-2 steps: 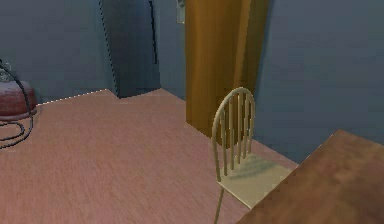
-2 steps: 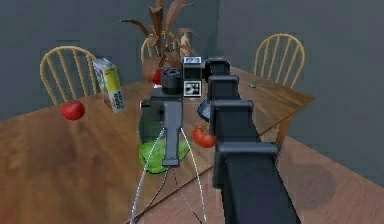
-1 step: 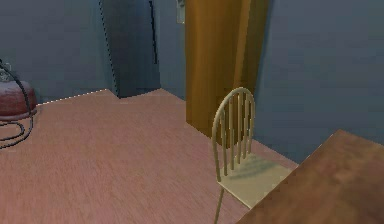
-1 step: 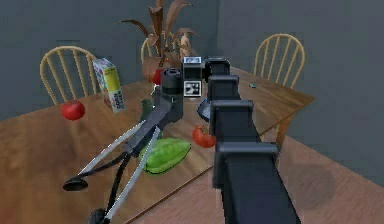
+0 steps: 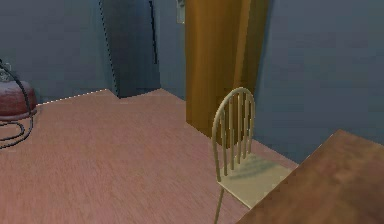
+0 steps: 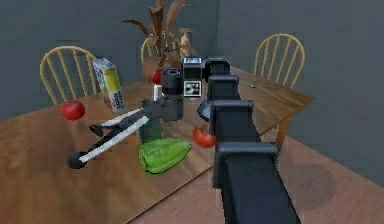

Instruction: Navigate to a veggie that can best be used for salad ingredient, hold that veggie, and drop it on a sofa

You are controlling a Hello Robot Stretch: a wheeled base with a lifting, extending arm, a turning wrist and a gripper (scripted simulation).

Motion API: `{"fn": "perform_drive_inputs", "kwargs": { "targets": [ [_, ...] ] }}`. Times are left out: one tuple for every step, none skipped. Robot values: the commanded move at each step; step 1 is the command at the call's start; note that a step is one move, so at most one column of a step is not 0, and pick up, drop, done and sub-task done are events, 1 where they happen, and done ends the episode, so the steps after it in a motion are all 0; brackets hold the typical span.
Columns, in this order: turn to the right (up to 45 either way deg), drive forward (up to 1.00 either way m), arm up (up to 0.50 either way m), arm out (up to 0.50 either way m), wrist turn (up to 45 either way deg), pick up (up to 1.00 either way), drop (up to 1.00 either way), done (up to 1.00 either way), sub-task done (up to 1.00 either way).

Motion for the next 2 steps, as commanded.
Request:
{"fn": "perform_drive_inputs", "kwargs": {
  "targets": [
    [0.0, 0.00, 0.00, 0.00, 45.0, 0.00, 0.00, 0.00, 0.00],
    [0.0, 0.00, 0.00, 0.00, 15.0, 0.00, 0.00, 0.00, 0.00]
  ]
}}
